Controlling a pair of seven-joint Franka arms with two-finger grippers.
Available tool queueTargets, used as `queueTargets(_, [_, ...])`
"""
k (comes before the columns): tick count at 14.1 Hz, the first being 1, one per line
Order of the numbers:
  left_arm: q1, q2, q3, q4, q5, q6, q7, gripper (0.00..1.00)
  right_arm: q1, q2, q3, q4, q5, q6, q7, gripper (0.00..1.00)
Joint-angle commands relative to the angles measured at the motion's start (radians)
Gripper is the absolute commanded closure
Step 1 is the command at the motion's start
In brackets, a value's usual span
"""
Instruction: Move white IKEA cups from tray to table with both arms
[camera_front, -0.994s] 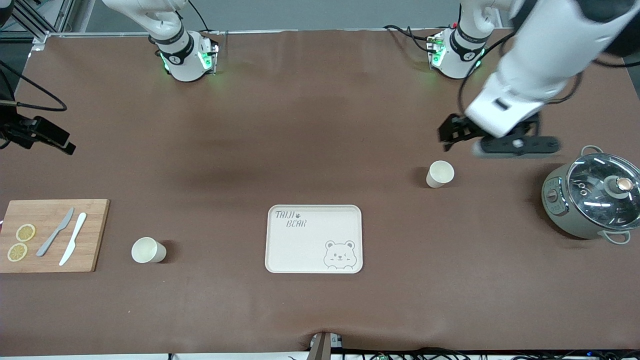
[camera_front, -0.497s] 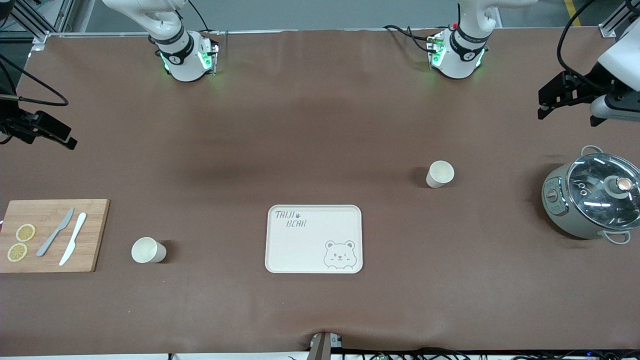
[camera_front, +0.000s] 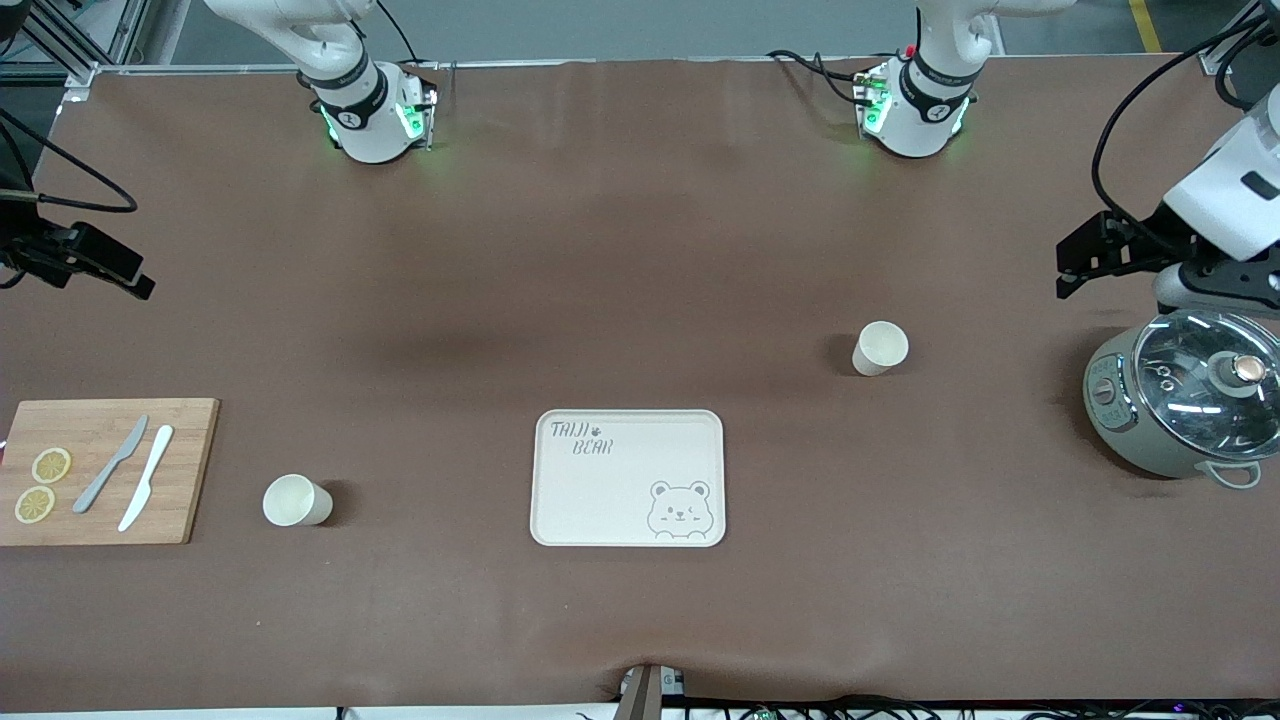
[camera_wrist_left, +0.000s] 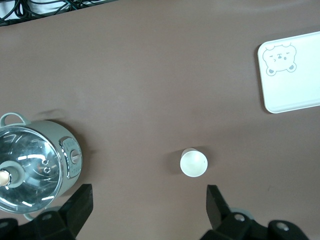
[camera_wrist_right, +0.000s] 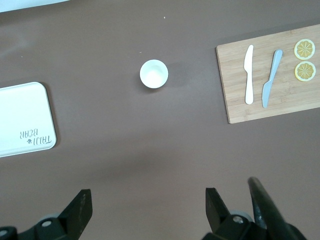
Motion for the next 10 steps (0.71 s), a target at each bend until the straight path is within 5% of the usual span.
queueTargets(1, [-0.005,0.025,0.001,0.008,-0.011,0.013,0.006,0.0,-0.008,-0.024,0.009,-0.023,-0.013,0.005,0.011,0.0])
queueTargets(10, [-0.001,0.043,0.0,0.006,-0.016,0.041,0.01,0.0,-0.008,-0.024,0.007,-0.023,-0.013,0.004,0.01,0.0])
